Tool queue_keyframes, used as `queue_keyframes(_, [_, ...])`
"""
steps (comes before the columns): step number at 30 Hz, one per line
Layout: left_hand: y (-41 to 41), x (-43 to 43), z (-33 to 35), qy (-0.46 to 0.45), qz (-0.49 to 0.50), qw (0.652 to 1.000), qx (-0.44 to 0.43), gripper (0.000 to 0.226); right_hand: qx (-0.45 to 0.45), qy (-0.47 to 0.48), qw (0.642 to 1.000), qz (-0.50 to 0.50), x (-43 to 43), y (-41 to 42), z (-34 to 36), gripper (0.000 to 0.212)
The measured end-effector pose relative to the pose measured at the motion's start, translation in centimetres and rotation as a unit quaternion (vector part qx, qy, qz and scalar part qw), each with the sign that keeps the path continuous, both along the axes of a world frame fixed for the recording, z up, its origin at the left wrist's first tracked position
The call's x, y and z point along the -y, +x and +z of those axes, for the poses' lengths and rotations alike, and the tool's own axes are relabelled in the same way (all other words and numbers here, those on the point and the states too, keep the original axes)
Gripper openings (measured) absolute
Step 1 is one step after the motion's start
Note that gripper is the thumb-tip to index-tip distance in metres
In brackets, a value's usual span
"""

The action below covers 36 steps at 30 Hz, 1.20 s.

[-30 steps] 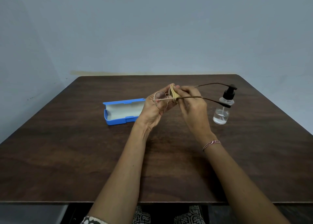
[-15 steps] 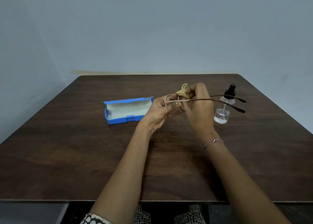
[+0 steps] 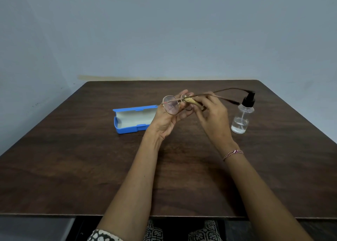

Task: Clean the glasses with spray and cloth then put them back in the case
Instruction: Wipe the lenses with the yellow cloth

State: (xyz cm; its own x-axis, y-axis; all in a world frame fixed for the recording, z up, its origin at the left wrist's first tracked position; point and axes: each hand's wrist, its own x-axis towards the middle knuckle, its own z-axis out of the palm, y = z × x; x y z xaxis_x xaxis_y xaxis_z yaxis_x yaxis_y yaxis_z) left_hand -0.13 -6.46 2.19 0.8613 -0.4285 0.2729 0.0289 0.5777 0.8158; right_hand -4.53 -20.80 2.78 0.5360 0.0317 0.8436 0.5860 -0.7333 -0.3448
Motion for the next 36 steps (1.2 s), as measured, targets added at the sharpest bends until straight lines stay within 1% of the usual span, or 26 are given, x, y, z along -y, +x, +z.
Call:
queue_keyframes(4, [0.05,0.44,-0.23,0.035,-0.011,0.999,0.003,0.060,0.018,0.001,1.000,0.006,-0.23,-0.52,0.39,0.030])
queue_keyframes(5, [0.07,0.45,-0.20,0.035,-0.009,0.999,0.004,0.063,0.027,-0.001,1.000,0.012,-0.27,-0.57,0.44,0.029])
queue_keyframes(7, [0.11,0.36,-0.10,0.017,-0.007,1.000,0.001,0.060,0.040,-0.007,0.999,0.015,-0.28,-0.57,0.44,0.027])
queue_keyframes(9, [0.10,0.30,-0.06,-0.001,-0.005,1.000,-0.003,0.058,0.034,-0.010,0.999,-0.006,-0.30,-0.55,0.34,0.029])
queue_keyframes(12, [0.10,0.32,-0.05,0.000,-0.005,1.000,-0.004,0.064,0.023,0.006,1.000,-0.017,-0.42,-0.54,0.21,0.032])
queue_keyframes(15, [0.04,0.26,-0.09,0.015,-0.018,1.000,0.010,0.054,0.007,0.024,1.000,0.001,-0.57,-0.55,0.33,0.031])
queue_keyframes(20, [0.00,0.16,-0.03,0.003,-0.018,1.000,0.022,0.051,0.018,0.034,0.999,0.030,-0.77,-0.61,0.41,0.022])
queue_keyframes(24, [0.09,0.17,-0.20,-0.001,-0.019,1.000,0.024,0.042,0.014,0.022,1.000,-0.014,-0.40,-0.16,0.10,0.022])
queue_keyframes(26, [0.07,0.17,-0.26,0.018,-0.019,0.999,0.024,0.038,0.010,0.042,0.999,-0.006,-0.49,-0.23,0.11,0.021])
queue_keyframes(28, [0.04,0.21,-0.40,0.049,-0.005,0.998,0.030,0.033,0.028,0.050,0.998,0.014,-0.71,-0.38,0.21,0.019])
queue_keyframes(31, [-0.16,0.23,-0.35,0.076,0.009,0.996,0.040,0.026,0.052,0.024,0.998,0.015,-0.96,-0.46,0.27,0.018])
queue_keyframes(36, [-0.29,0.48,-0.09,0.072,0.020,0.997,0.036,0.037,0.029,0.033,0.999,-0.026,-1.00,-0.69,0.45,0.025])
